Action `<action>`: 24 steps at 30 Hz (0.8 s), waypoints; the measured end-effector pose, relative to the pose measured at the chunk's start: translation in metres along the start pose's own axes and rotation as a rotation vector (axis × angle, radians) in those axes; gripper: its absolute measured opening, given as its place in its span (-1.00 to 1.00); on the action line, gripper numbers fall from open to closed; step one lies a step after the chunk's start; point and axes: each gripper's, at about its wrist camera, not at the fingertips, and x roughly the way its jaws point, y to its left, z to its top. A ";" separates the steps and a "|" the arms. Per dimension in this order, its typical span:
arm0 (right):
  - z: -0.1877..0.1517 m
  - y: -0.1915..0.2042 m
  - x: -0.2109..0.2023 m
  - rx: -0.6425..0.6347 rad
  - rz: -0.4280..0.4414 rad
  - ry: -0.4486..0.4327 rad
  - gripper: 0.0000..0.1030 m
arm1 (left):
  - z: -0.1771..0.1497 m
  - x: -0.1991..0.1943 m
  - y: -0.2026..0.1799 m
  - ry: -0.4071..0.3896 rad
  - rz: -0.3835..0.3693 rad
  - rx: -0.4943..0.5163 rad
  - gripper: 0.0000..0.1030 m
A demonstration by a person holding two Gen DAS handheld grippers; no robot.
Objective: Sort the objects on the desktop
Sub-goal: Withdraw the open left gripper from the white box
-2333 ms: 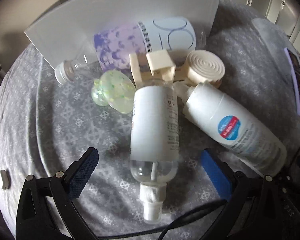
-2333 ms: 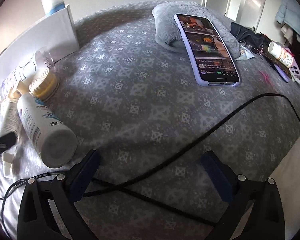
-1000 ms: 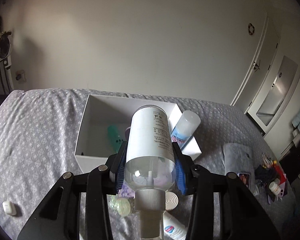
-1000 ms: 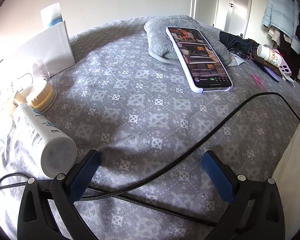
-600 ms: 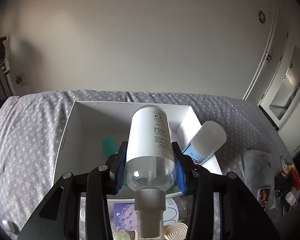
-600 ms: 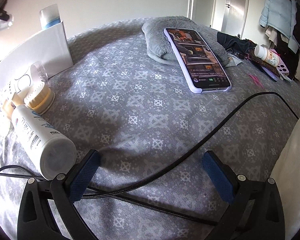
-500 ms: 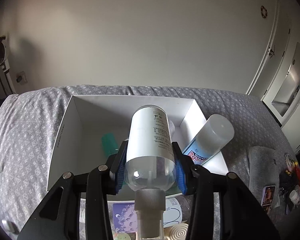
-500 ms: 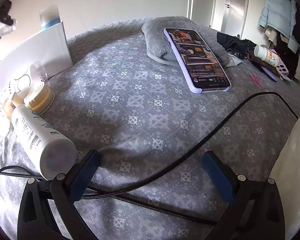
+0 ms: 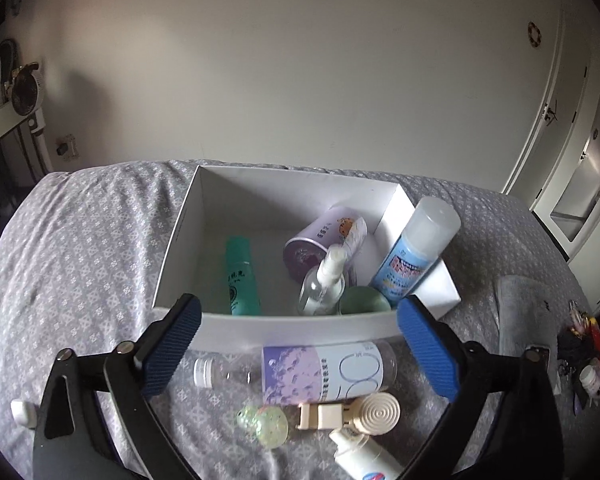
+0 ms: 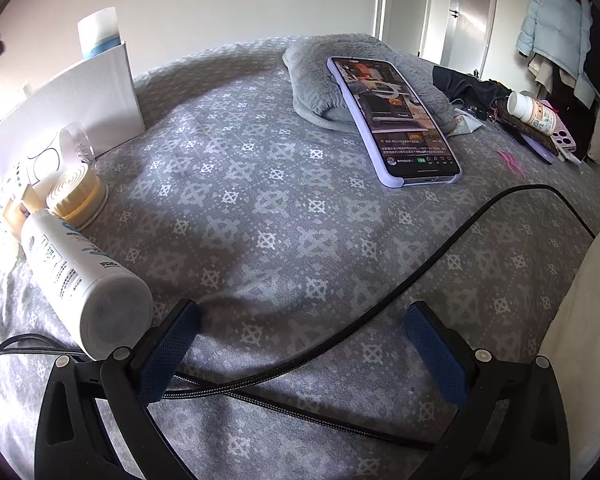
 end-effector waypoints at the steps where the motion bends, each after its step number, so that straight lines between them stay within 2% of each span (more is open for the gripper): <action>1: 0.000 0.000 0.000 0.000 0.000 0.000 1.00 | -0.008 -0.005 0.003 0.005 -0.002 0.000 0.97; 5: 0.000 0.000 0.000 0.000 0.000 0.000 1.00 | -0.052 -0.017 0.017 0.078 0.002 -0.038 0.97; 8: -0.001 0.001 0.000 -0.001 -0.002 0.000 1.00 | -0.092 -0.016 0.032 0.139 0.008 -0.111 0.97; 14: 0.000 0.000 -0.001 -0.002 0.000 0.002 1.00 | -0.171 0.013 0.058 0.285 0.115 -0.208 0.97; 16: 0.000 0.000 -0.001 -0.001 -0.001 0.001 1.00 | -0.187 0.023 0.059 0.335 0.148 -0.215 0.97; 20: 0.000 0.000 -0.001 -0.001 -0.001 0.001 1.00 | -0.195 0.018 0.044 0.272 0.210 -0.167 0.99; 24: 0.000 0.001 -0.001 0.000 0.002 0.001 1.00 | -0.210 0.012 0.032 0.159 0.250 -0.112 0.99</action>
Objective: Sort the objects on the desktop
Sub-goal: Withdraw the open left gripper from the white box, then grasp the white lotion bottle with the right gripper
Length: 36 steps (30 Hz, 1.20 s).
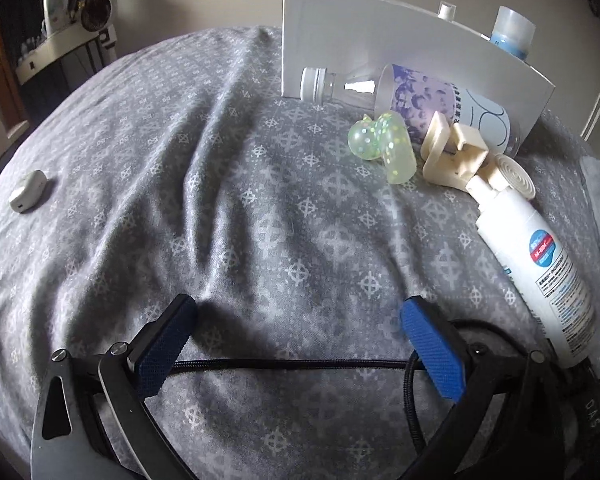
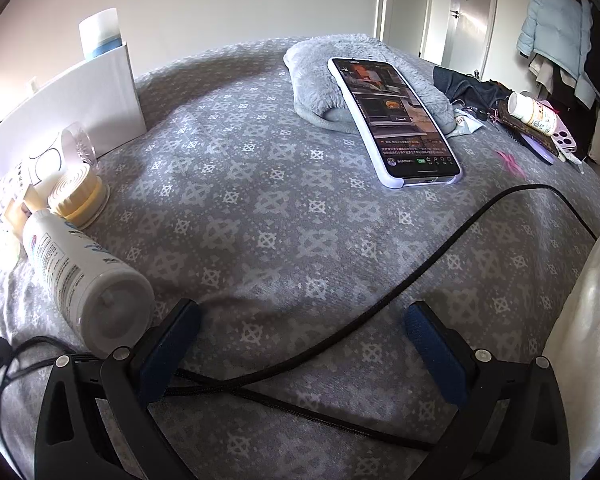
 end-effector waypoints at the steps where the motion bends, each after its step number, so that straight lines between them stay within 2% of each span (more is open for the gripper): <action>1: 0.000 0.000 0.000 -0.001 0.001 0.001 1.00 | -0.002 -0.001 -0.001 -0.018 0.003 -0.011 0.99; 7: 0.002 -0.001 -0.002 -0.020 0.016 0.021 1.00 | -0.005 -0.005 0.002 -0.021 0.005 -0.014 0.99; 12: 0.012 -0.010 -0.007 -0.020 0.078 0.072 1.00 | -0.006 -0.003 0.000 -0.019 0.017 -0.006 0.99; 14: 0.017 -0.015 -0.019 0.001 0.082 0.011 1.00 | -0.007 -0.003 0.000 -0.019 0.017 -0.005 0.99; 17: 0.024 -0.014 -0.049 -0.023 0.099 -0.137 1.00 | -0.007 -0.002 0.000 -0.021 0.020 -0.004 0.99; 20: 0.033 0.011 -0.075 -0.205 0.182 -0.248 1.00 | -0.008 -0.001 -0.002 -0.025 0.035 0.006 0.99; 23: 0.041 0.049 -0.080 -0.420 0.196 -0.274 1.00 | -0.009 -0.001 -0.003 -0.026 0.042 0.010 0.99; 26: 0.050 0.091 -0.062 -0.604 0.206 -0.191 1.00 | -0.009 -0.001 -0.002 -0.026 0.039 0.009 0.99; 29: 0.049 0.118 -0.040 -0.713 0.237 -0.080 1.00 | -0.009 -0.001 -0.002 -0.026 0.040 0.009 0.99; 31: 0.042 0.136 -0.022 -0.777 0.213 -0.016 1.00 | -0.010 -0.001 -0.004 -0.025 0.051 0.020 0.99; 34: 0.037 0.145 0.005 -0.757 0.231 0.108 0.96 | -0.009 -0.001 -0.005 -0.027 0.063 0.029 0.99; 36: 0.035 0.143 0.020 -0.711 0.271 0.198 0.77 | -0.009 0.000 -0.005 -0.027 0.053 0.022 0.99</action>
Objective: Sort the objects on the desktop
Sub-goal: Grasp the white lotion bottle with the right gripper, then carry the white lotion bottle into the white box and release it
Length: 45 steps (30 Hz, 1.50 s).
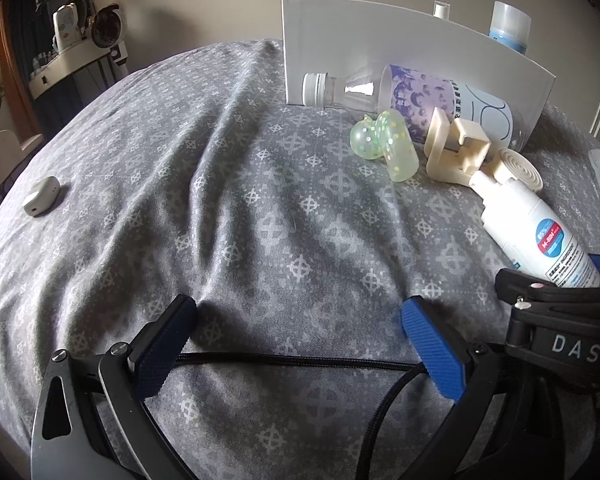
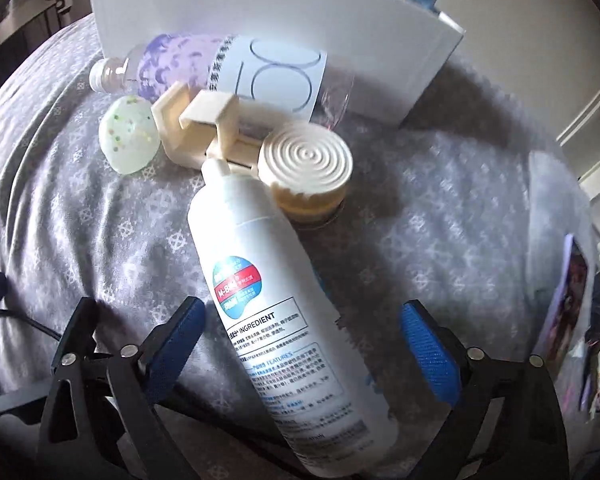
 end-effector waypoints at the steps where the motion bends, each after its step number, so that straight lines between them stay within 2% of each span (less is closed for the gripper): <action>1: -0.003 -0.002 0.000 0.017 0.024 0.000 0.69 | 0.000 0.000 0.000 0.000 -0.003 -0.003 0.99; 2: -0.005 -0.003 -0.003 0.019 0.052 -0.013 0.25 | 0.000 0.001 0.000 -0.001 -0.003 0.000 0.99; 3: -0.007 -0.003 -0.007 0.006 0.058 -0.026 0.14 | 0.000 0.001 -0.001 -0.002 0.001 0.002 0.99; 4: -0.010 -0.002 -0.012 -0.004 0.052 -0.038 0.09 | 0.000 0.001 -0.001 -0.001 0.000 0.000 0.99; 6: -0.015 -0.003 -0.022 -0.017 0.064 -0.046 -0.12 | 0.000 0.001 0.001 0.001 -0.007 -0.008 0.99; 9: -0.024 -0.009 -0.052 -0.003 0.065 -0.108 -0.16 | 0.001 0.000 0.001 0.008 0.001 -0.016 0.99; 12: -0.015 -0.024 -0.097 0.024 0.057 -0.224 -0.16 | 0.000 -0.001 0.001 0.013 0.011 -0.034 0.99; 18: 0.046 -0.034 -0.165 0.084 0.042 -0.430 -0.16 | 0.001 0.000 0.003 0.020 0.009 -0.052 0.99; 22: 0.096 -0.026 -0.174 0.103 0.044 -0.482 -0.16 | 0.002 0.000 0.005 0.017 0.009 -0.060 0.99; 24: 0.122 -0.022 -0.175 0.142 0.086 -0.501 -0.16 | 0.002 0.000 0.005 0.015 0.014 -0.056 0.99; 29: 0.191 -0.004 -0.162 0.174 0.076 -0.524 -0.16 | 0.003 0.002 0.004 0.018 0.020 -0.068 0.99; 33: 0.235 0.011 -0.131 0.166 0.041 -0.507 -0.16 | 0.003 0.003 0.003 0.017 0.032 -0.078 0.99; 36: 0.256 0.019 -0.100 0.163 0.028 -0.463 -0.16 | 0.002 0.003 0.002 0.017 0.035 -0.080 0.99; 40: 0.255 0.036 -0.058 0.101 -0.038 -0.397 -0.16 | 0.002 0.003 0.002 0.017 0.038 -0.083 0.99; 41: 0.253 0.042 -0.052 0.068 -0.065 -0.394 -0.11 | 0.001 0.003 0.002 0.016 0.040 -0.085 0.99; 43: 0.242 0.052 -0.045 0.010 -0.131 -0.419 0.15 | 0.001 0.004 0.001 0.014 0.044 -0.086 0.99; 44: 0.237 0.056 -0.045 -0.003 -0.161 -0.435 0.46 | 0.001 0.004 0.001 0.014 0.045 -0.085 0.99; 45: 0.231 0.059 -0.047 -0.007 -0.182 -0.458 0.65 | 0.001 0.004 0.001 0.013 0.046 -0.085 0.99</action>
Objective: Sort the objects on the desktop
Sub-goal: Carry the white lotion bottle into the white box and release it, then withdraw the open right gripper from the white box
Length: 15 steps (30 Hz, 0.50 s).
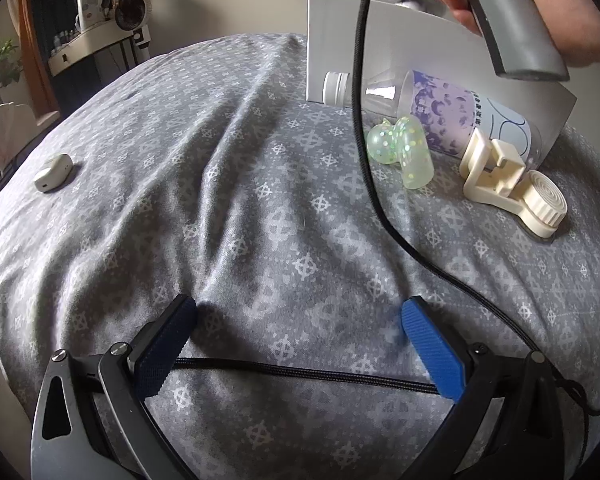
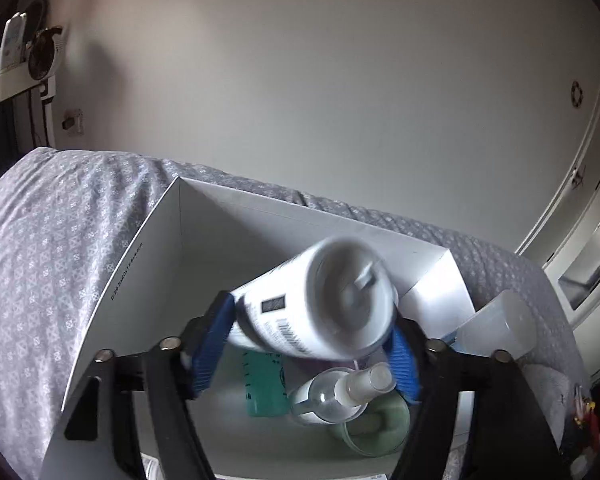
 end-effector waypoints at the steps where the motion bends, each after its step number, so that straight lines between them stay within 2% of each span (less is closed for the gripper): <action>1: -0.004 0.000 -0.006 -0.003 -0.018 -0.023 0.71 | 0.000 0.000 0.000 -0.001 -0.001 0.000 0.99; 7: -0.039 -0.017 -0.057 0.011 -0.065 -0.111 0.94 | 0.000 0.000 0.004 -0.004 -0.017 -0.006 0.99; 11: -0.088 -0.060 -0.099 0.064 -0.097 -0.144 0.99 | -0.002 -0.002 0.005 -0.004 -0.040 0.022 0.99; 13: -0.121 -0.093 -0.114 0.108 -0.135 -0.124 1.00 | -0.003 -0.003 0.006 -0.004 -0.050 0.030 0.99; 15: -0.154 -0.131 -0.119 0.181 -0.182 -0.052 1.00 | -0.004 -0.004 0.006 -0.005 -0.052 0.034 0.99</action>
